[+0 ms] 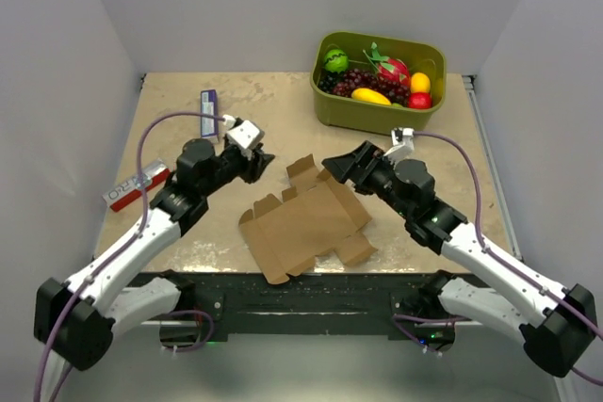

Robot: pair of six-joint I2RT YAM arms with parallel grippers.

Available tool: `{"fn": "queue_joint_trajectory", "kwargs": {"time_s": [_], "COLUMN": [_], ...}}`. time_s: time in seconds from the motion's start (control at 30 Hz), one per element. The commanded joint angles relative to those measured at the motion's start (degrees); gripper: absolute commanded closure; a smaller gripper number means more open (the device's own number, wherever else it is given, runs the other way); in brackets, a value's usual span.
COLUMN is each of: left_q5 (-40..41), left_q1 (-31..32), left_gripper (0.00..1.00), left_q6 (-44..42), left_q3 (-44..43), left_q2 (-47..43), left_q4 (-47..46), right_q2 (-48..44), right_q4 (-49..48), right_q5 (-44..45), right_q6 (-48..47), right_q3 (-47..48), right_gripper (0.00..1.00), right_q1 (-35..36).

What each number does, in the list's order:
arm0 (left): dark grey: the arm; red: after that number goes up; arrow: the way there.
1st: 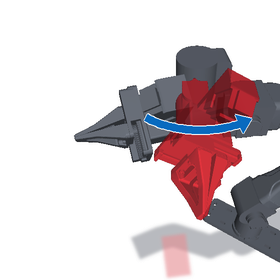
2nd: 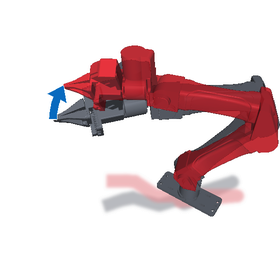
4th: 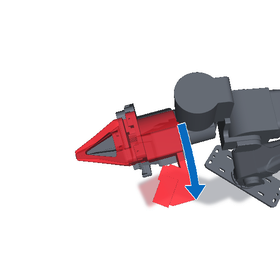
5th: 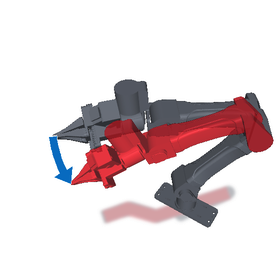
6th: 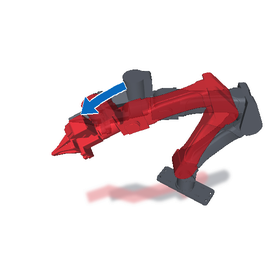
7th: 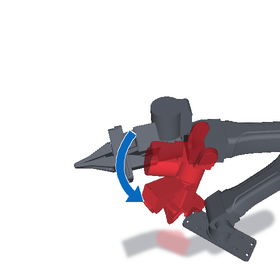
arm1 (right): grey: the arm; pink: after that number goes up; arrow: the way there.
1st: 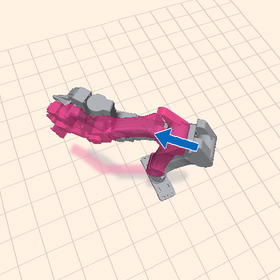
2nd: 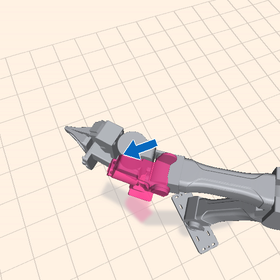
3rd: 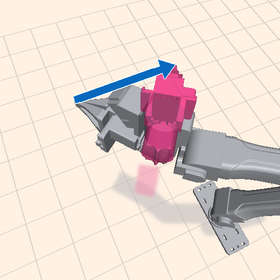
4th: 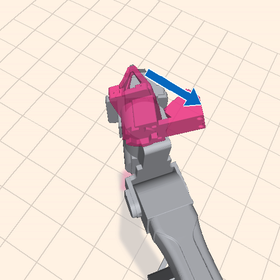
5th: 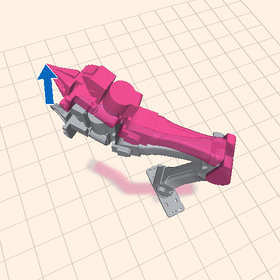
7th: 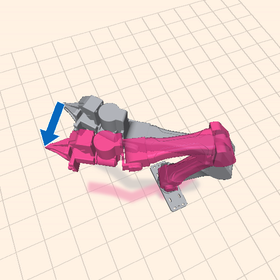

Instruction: Fold the paper box

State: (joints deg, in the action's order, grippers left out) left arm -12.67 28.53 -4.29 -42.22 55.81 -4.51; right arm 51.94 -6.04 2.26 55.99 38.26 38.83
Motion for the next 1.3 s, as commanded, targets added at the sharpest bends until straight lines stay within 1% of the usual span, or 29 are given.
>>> {"fn": "queue_joint_trajectory", "kwargs": {"time_s": [0.0,0.07,0.1,0.17,0.23,0.27,0.3,0.43,0.47,0.53,0.6,0.67,0.7,0.77,0.8,0.9,0.93,1.0,1.03,1.17,1.27], "left_q5": [-7.71,-10.18,-11.14,-15.62,-21.14,-22.39,-23.62,-23.19,-23.19,-22.93,-22.58,-22.32,-22.05,-21.53,-20.22,-17.49,-17.39,-17.48,-17.48,-18.53,-18.89], "left_q1": [0.12,-0.49,-0.85,-3.03,-4.71,-5.93,-6.38,-6.83,-6.83,-6.83,-6.83,-6.83,-6.83,-6.83,-6.83,-6.83,-6.83,-6.74,-6.82,-6.83,-6.83], "left_gripper": [0.30,0.21,0.15,0.11,0.10,0.09,0.09,0.07,0.07,0.07,0.06,0.05,0.05,0.05,0.05,0.05,0.05,0.05,0.05,0.04,0.02], "left_q6": [2.96,3.85,7.42,11.47,14.21,15.88,16.16,14.85,14.49,13.70,12.91,12.12,11.68,10.63,10.19,7.99,7.64,6.67,5.97,4.56,4.56], "left_q3": [-5.94,-8.04,-8.49,-9.20,-9.11,-8.68,-8.41,-7.88,-7.79,-8.05,-8.14,-8.41,-8.67,-8.85,-9.02,-9.46,-9.55,-9.73,-10.16,-10.96,-10.61], "left_q2": [8.07,11.15,11.86,13.35,14.14,14.24,14.32,14.24,14.24,14.24,14.24,14.59,14.76,14.76,14.59,14.15,14.06,14.06,14.06,13.71,12.92], "left_q4": [-0.76,-0.93,-1.63,-3.13,-6.81,-8.48,-8.84,-6.57,-5.95,-5.16,-4.19,-3.14,-2.61,-1.47,-0.85,1.35,1.61,2.58,2.93,4.43,4.16], "right_q2": [5.52,11.14,12.99,18.95,23.10,26.68,28.28,35.41,37.51,39.45,41.65,42.80,43.50,43.42,42.29,38.86,36.15,32.80,29.13,20.86,16.45], "right_q4": [16.66,21.31,21.86,20.30,17.31,16.42,15.72,11.15,10.01,7.29,6.66,6.39,6.57,7.45,7.80,9.20,10.69,12.80,15.16,20.89,25.54], "right_q5": [14.51,16.10,15.06,9.11,5.31,3.21,3.01,-0.32,-1.81,-5.68,-8.22,-11.13,-12.27,-14.73,-15.35,-16.94,-17.29,-19.13,-19.75,-23.00,-24.15], "right_q6": [-12.90,-16.78,-17.92,-21.00,-24.41,-25.83,-27.15,-35.40,-37.07,-40.15,-41.92,-43.41,-43.85,-44.82,-45.35,-46.66,-47.19,-48.77,-49.39,-52.99,-55.45], "right_q3": [5.32,7.70,8.32,8.76,9.11,9.37,9.72,11.31,11.31,11.14,11.39,11.83,12.01,12.72,12.80,13.24,13.94,15.08,16.48,20.88,24.57], "right_gripper": [0.02,0.02,0.02,0.03,0.04,0.05,0.05,0.09,0.12,0.14,0.21,0.32,0.45,0.57,0.74,0.96,1.00,1.00,1.00,1.00,1.00], "right_q1": [-0.07,-1.20,-1.82,-5.49,-8.49,-9.03,-9.21,-9.65,-9.74,-9.74,-9.74,-9.65,-9.65,-9.65,-9.74,-9.65,-9.65,-9.56,-9.65,-9.56,-9.30]}}
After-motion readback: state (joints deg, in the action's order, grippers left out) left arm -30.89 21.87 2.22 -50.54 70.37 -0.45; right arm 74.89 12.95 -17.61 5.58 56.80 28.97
